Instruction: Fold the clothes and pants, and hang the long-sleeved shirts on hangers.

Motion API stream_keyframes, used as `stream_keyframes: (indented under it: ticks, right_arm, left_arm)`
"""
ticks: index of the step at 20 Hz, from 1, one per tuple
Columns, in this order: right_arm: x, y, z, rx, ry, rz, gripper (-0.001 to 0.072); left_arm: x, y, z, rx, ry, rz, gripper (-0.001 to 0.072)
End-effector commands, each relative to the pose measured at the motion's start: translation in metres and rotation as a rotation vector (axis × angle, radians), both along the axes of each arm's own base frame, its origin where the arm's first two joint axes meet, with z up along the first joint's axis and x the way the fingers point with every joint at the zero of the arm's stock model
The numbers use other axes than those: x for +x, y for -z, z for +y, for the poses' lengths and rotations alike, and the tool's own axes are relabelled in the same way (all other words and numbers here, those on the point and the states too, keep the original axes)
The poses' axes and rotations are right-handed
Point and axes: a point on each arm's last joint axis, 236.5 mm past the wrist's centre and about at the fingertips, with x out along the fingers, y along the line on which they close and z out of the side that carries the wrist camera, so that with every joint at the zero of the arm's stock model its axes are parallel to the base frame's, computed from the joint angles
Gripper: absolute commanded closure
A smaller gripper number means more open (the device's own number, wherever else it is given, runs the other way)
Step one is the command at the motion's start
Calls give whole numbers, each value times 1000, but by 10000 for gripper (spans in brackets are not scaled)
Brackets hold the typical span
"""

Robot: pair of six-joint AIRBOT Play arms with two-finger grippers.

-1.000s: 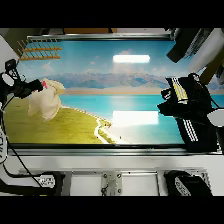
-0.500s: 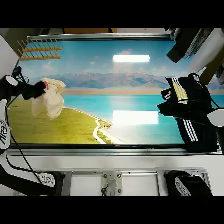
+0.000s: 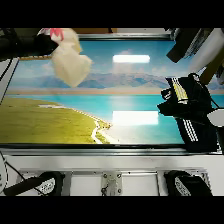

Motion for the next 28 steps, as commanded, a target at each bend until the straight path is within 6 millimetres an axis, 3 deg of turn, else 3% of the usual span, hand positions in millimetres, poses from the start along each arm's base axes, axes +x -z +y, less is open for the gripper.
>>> stream_keyframes:
  ticks: [1, 3, 5, 8, 10, 11, 12, 13, 14, 16, 18, 20, 22, 24, 26, 28]
  right_arm:
    - [0, -7, 9, 58, -2, -1, 701]
    - [2, -15, 12, 79, -2, -31, 701]
    - [15, -28, -2, 66, 47, -104, 703]
    - [21, -41, -26, 61, 119, -146, 703]
    - [22, -44, -38, 58, 151, -156, 703]
    - [21, -46, -40, 57, 158, -160, 703]
    - [21, -47, -40, 57, 158, -163, 703]
    - [20, -47, -39, 57, 155, -162, 703]
    - [19, -46, -38, 58, 151, -157, 703]
    - [15, -43, -35, 59, 137, -138, 703]
    - [11, -39, -32, 60, 120, -116, 703]
    - [8, -36, -30, 61, 111, -102, 703]
    - [8, -36, -30, 61, 109, -99, 703]
    - [8, -36, -30, 61, 108, -99, 703]
    - [8, -36, -29, 62, 108, -99, 703]
    - [8, -36, -29, 62, 108, -99, 703]
  left_arm:
    - [-72, -28, -78, 72, 245, -109, 700]
    - [-90, 10, -100, 138, 308, -47, 700]
    - [-97, 70, -110, 240, 350, 52, 700]
    - [-96, 159, -115, 395, 420, 190, 700]
    - [-85, 197, -118, 435, 437, 255, 700]
    - [-75, 209, -117, 429, 413, 282, 637]
    - [-63, 215, -112, 404, 365, 322, 213]
    - [-50, 215, -101, 354, 281, 379, -3]
    - [-40, 214, -81, 301, 184, 448, 41]
    - [-33, 221, -33, 199, 3, 572, 37]
    - [-54, 250, 12, 165, -112, 691, 37]
    - [-97, 292, 39, 146, -189, 832, 37]
    - [-143, 333, 39, 91, -210, 951, 36]
    - [-176, 362, 17, -38, -226, 1038, 36]
    - [-194, 384, -2, -108, -239, 1075, 36]
    - [-199, 395, -21, -124, -233, 1053, 36]
